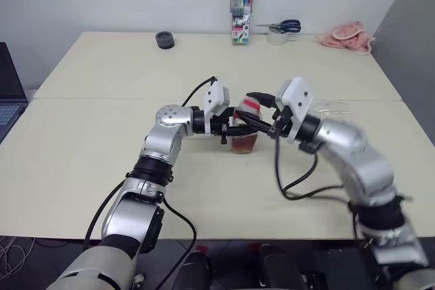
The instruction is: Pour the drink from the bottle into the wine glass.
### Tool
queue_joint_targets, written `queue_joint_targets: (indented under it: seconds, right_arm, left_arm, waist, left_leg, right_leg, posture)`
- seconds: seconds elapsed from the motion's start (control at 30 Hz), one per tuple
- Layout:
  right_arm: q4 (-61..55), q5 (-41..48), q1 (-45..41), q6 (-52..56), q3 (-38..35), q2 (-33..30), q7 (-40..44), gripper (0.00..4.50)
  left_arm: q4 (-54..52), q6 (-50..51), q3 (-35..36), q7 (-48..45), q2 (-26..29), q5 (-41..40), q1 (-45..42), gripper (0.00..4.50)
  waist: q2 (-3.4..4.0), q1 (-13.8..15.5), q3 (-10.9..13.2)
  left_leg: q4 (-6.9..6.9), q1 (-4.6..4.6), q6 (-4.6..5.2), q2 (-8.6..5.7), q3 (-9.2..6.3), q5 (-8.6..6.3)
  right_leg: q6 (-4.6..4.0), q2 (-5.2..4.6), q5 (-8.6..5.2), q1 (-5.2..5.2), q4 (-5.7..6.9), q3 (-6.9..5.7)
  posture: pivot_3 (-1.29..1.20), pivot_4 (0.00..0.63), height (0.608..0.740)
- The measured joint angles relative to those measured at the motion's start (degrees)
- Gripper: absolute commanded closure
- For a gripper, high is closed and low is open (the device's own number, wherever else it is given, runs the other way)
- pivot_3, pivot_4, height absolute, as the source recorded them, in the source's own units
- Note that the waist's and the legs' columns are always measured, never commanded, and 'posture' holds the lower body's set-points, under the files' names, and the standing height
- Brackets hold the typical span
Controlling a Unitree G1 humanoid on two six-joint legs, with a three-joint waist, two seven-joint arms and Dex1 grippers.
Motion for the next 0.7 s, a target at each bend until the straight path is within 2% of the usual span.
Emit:
queue_joint_targets:
  seconds: [0.07,0.27,0.57,0.7]
  right_arm:
    - [3.0,1.9,-1.7,1.0,-0.4,-0.4,3.5,2.57]
    - [3.5,3.7,-1.3,3.6,-2.6,2.2,3.1,2.57]
    - [-0.6,2.3,2.8,3.2,-4.0,6.0,-4.7,2.58]
    - [-6.4,0.4,7.2,2.4,-4.4,8.7,-11.6,1.29]
  left_arm:
    - [0.0,0.2,-0.1,-0.2,-0.1,0.1,0.0,2.76]
    - [-0.4,0.5,0.4,-0.2,0.1,-0.3,0.3,2.76]
    - [-0.8,0.5,0.9,3.0,-0.6,-0.4,1.1,2.76]
    - [-0.7,0.3,0.8,4.9,-1.3,-0.2,1.1,2.76]
  waist:
    - [0.00,0.0,0.0]
    - [0.00,0.0,0.0]
    - [0.00,0.0,0.0]
    - [0.00,0.0,0.0]
  left_leg:
    - [-0.02,-0.02,-0.02,0.02,-0.01,0.01]
    - [0.04,-0.07,-0.21,-0.03,0.00,0.12]
    - [0.06,-0.08,-0.23,-0.04,-0.04,0.12]
    - [0.05,-0.10,-0.23,-0.03,-0.02,0.13]
  right_leg:
    - [-0.04,-0.01,0.00,-0.04,0.03,0.01]
    - [-0.04,-0.11,0.01,-0.05,0.02,0.05]
    - [-0.04,-0.11,0.01,-0.06,0.05,0.03]
    - [-0.04,-0.12,0.01,-0.09,0.07,0.06]
  posture:
    - [0.00,0.150,0.740]
    - [0.00,0.150,0.740]
    - [0.00,0.150,0.740]
    - [0.00,0.150,0.740]
